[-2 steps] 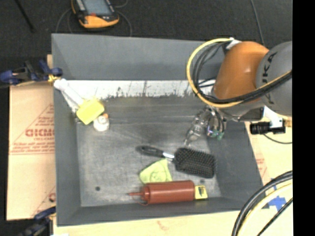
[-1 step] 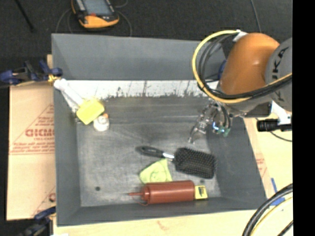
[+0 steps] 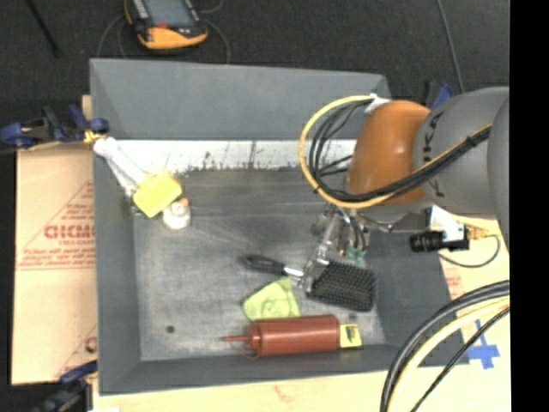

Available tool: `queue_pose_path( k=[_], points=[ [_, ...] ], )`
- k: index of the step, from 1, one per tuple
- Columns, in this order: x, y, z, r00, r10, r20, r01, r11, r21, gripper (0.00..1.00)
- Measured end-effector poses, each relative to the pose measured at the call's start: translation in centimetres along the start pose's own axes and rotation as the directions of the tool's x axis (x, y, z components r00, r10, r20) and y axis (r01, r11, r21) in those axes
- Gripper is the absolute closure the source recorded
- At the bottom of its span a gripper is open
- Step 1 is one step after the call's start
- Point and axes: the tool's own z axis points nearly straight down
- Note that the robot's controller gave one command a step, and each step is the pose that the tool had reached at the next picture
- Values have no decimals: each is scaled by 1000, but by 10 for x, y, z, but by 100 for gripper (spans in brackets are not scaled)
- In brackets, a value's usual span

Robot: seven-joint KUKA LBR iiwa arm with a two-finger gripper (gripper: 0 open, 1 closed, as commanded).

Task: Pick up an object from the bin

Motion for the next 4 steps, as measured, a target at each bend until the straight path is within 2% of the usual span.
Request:
queue_pose_path(
  k=[1,2,3,4],
  points=[
    [-1,0,-4,1000,-1,6,1,1000,-1,0],
    [7,11,19,988,-155,12,155,988,-1,0],
    [35,16,57,998,-68,10,68,998,-4,100],
    [35,16,57,998,-70,10,70,998,-4,100]
  ],
)
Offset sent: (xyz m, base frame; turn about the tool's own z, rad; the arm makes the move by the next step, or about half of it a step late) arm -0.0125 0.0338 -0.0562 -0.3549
